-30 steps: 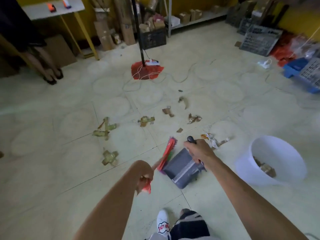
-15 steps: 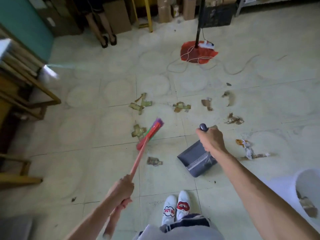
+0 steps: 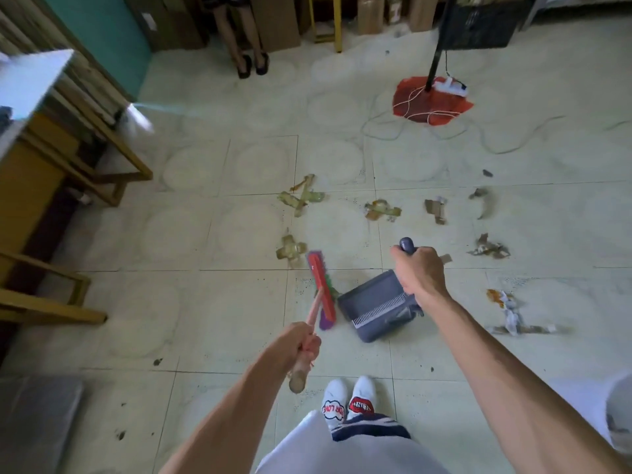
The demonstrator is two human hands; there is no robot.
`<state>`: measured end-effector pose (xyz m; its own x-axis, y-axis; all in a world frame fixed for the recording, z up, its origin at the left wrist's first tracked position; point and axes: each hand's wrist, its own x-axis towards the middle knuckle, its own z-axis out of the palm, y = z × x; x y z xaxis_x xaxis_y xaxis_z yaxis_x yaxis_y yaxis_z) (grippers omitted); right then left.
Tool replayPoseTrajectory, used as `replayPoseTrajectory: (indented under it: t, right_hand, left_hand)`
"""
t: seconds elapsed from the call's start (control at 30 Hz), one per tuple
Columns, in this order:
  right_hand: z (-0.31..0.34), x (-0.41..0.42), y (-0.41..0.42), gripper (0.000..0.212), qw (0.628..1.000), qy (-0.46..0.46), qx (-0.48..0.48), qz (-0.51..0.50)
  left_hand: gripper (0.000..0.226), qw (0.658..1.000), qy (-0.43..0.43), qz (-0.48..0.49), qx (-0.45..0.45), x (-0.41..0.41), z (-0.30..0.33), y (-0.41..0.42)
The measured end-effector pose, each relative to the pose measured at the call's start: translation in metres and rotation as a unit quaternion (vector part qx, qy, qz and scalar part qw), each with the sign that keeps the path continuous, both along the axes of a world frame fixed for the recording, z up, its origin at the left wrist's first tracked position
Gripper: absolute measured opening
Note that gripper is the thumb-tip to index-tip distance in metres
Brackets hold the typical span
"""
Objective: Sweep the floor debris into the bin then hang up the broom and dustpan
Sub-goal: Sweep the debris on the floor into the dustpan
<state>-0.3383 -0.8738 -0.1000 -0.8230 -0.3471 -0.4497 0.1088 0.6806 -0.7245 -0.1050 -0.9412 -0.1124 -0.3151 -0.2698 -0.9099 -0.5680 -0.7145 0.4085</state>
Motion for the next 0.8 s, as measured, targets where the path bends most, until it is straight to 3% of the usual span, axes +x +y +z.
replayPoseTrajectory:
  t: [0.07, 0.17, 0.3, 0.6, 0.8]
  right_hand:
    - [0.004, -0.009, 0.001, 0.033, 1.000, 0.005, 0.008, 0.025]
    - [0.006, -0.020, -0.003, 0.031, 0.999, -0.002, 0.007, 0.038]
    - [0.005, -0.021, -0.017, 0.027, 0.999, -0.021, -0.003, 0.029]
    - [0.005, 0.001, -0.070, 0.034, 0.999, -0.002, 0.002, -0.035]
    - [0.016, -0.004, -0.083, 0.031, 0.991, -0.001, 0.034, -0.130]
  left_hand:
    - [0.029, 1.000, 0.010, 0.028, 0.002, 0.027, -0.001, -0.014]
    - [0.028, 0.998, -0.042, 0.032, -0.018, 0.074, 0.001, -0.032]
    - [0.016, 0.993, -0.105, -0.012, -0.056, 0.079, -0.004, -0.045]
    - [0.015, 0.989, -0.028, -0.138, -0.045, -0.025, -0.054, -0.101]
    - [0.023, 0.991, -0.040, -0.127, -0.022, 0.052, -0.058, -0.207]
